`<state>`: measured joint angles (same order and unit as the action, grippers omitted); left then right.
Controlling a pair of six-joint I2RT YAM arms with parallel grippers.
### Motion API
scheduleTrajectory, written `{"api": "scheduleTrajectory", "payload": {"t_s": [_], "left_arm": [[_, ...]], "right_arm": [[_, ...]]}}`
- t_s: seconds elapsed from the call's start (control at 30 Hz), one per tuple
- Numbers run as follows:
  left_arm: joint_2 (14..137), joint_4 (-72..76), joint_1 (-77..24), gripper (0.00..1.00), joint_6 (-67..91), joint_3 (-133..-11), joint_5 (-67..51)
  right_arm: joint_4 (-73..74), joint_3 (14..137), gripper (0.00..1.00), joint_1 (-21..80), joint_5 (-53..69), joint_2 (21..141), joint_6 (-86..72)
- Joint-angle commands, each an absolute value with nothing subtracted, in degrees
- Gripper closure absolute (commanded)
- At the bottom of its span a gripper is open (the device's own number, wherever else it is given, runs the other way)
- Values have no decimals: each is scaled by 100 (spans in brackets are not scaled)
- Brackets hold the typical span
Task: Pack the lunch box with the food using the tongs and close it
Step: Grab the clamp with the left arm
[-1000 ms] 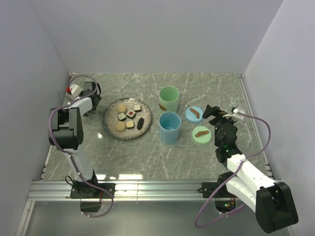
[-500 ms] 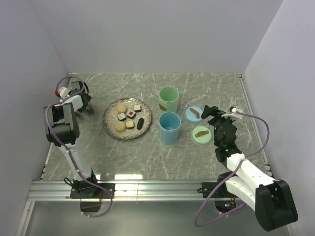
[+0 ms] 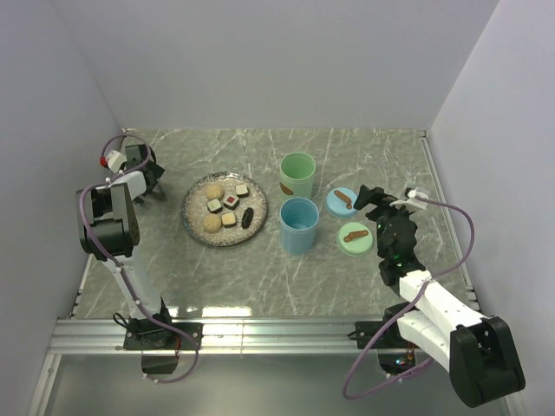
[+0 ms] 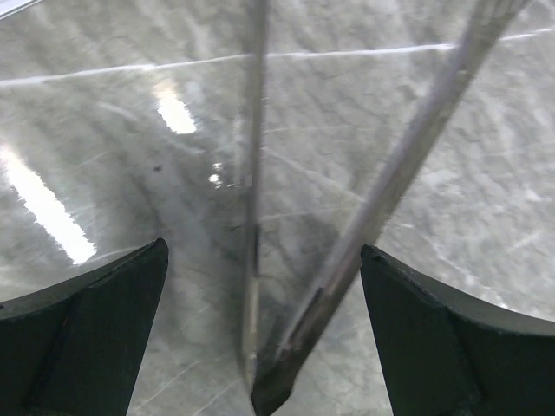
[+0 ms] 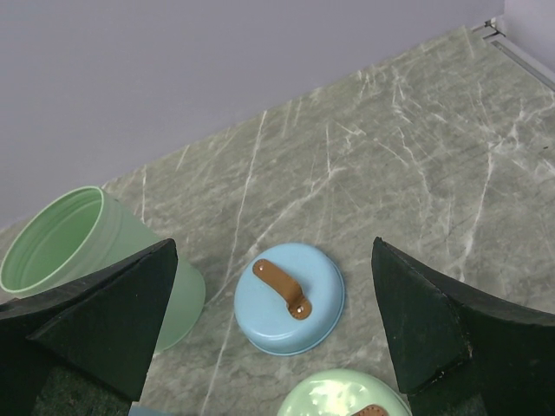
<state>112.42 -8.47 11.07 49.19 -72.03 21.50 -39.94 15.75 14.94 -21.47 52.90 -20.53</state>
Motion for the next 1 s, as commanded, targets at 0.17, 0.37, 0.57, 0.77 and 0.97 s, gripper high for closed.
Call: {"api": "scheduleTrajectory", "payload": {"t_s": [0.17,0.37,0.57,0.77,0.97], "left_arm": [[11215,-457,1099,1,4650,-7471,1723],[11706,-1142,1107,1,4667,-8216,1670],[12216,-1836,1107,0,4676,-8885,1530],[12173,-1811,1107,0,4658,-8684,1556],[12419,-1969,1151,3,4544,-8824,1266]], "right_arm": [[-4201,1767,0,1459,-2127,5326,-1995],[-4192,1811,0,1459,-2092,5431,-1986],[-4184,1802,0,1459,-2100,5388,-1986],[-4227,1775,0,1450,-2074,5405,-1995],[-4192,1811,0,1441,-2030,5441,-1995]]}}
